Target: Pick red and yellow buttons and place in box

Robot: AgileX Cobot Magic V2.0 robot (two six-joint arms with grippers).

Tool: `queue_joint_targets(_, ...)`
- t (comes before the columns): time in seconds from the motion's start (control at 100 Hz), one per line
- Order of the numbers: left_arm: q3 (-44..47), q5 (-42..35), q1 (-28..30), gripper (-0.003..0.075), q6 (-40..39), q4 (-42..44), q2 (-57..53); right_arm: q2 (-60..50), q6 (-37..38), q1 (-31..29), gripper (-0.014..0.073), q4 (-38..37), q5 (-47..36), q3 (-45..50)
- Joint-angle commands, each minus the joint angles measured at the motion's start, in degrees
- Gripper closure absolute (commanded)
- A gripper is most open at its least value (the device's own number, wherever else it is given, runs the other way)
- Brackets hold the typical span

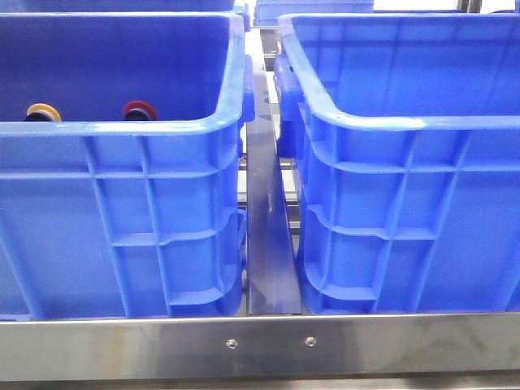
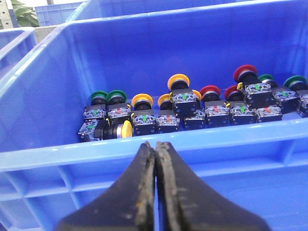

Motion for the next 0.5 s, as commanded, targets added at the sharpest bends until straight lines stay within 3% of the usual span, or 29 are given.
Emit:
queue_joint_targets(0.0,2.8,-4.9,-0.4,0.0739,-0.7,-0.1,-2.0,-1.6,0.0,-0.3,0.0661,-0.3,-4.5,-1.1)
queue_joint_targets(0.22,2.8,-5.1,-0.4,0.0739,-0.7,-0.1,-2.0,-1.6,0.0,-0.3,0.0661,-0.3,-4.5,-1.1)
queue_joint_targets(0.37,1.9,-12.0,-0.4,0.0739,-0.7,-0.1,-2.0,-1.6,0.0,-0.3,0.0661,-0.3,-4.5,-1.1)
queue_joint_targets(0.49,-1.2,-11.4,-0.4,0.0739,-0.7,-0.1,-1.9,-1.6,0.0,-0.3,0.0661,-0.3,-4.5,-1.1)
